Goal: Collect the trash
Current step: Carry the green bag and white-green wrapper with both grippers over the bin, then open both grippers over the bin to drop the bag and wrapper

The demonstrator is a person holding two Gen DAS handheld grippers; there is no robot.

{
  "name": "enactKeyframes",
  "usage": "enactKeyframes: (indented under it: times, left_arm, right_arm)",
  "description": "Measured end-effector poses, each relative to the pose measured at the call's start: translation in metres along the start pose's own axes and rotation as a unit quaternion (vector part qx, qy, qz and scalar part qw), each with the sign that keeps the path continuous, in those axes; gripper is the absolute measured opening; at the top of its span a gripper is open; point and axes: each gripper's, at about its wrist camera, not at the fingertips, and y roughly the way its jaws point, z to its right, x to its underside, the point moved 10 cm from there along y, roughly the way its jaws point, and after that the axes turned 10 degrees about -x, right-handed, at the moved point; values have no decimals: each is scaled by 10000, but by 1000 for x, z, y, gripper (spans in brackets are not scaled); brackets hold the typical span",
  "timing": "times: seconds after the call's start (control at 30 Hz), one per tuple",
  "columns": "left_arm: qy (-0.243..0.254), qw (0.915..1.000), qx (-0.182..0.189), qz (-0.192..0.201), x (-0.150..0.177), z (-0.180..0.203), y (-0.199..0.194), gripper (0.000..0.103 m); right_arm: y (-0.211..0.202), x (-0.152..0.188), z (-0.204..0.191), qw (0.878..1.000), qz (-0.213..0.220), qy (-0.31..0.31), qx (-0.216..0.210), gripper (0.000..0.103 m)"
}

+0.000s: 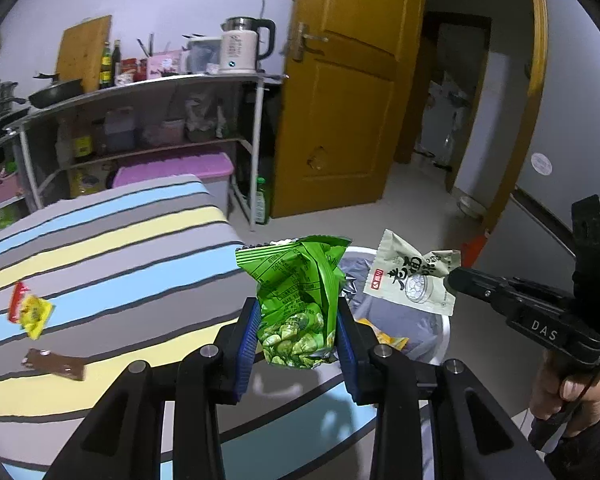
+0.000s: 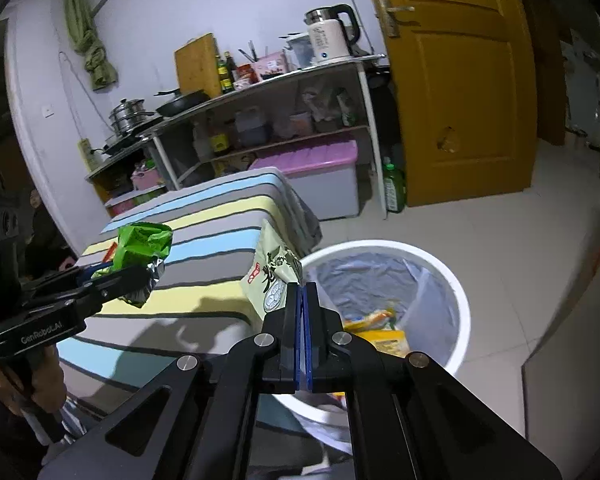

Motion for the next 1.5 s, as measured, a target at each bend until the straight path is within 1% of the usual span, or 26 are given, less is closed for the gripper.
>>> enactKeyframes:
  times: [0.43, 0.63, 0.77, 0.8, 0.87, 1.0, 1.07, 1.1, 1.37, 1.5]
  left_arm:
    - [287, 9984, 281, -400, 11, 43, 48, 38]
    - [352, 9960, 450, -684, 16, 53, 73, 39]
    - [316, 9952, 501, -775, 19, 52, 81, 42]
    - [300, 9952, 508, -786, 19, 51, 81, 42]
    - [277, 9952, 529, -778, 19, 49, 81, 42]
    - [184, 9954, 586, -736, 17, 48, 77, 42]
    - [166, 9957, 577, -699, 16, 45, 74, 42]
    - [156, 9960, 573, -668, 15, 44, 71, 42]
    - [14, 9973, 565, -478, 13, 31, 48, 42]
    - [3, 9976, 575, -396, 8, 26, 42, 42]
  right_arm:
    - [6, 11, 47, 9989, -150, 355, 265, 1]
    - [20, 20, 65, 9976, -328, 516, 314, 2]
    - [28, 26, 74, 9967, -423, 587, 367, 2]
    - [29, 26, 75, 9966, -431, 587, 382, 3]
    - [30, 28, 76, 9965, -443, 584, 400, 9]
    - [28, 25, 72, 9970, -399, 505, 427, 14]
    - [26, 24, 70, 9973, -378, 460, 439, 25]
    - [24, 22, 67, 9975, -355, 426, 433, 26]
    - [11, 9, 42, 9990, -202, 162, 368, 27]
    - [9, 4, 31, 9993, -156, 71, 329, 27]
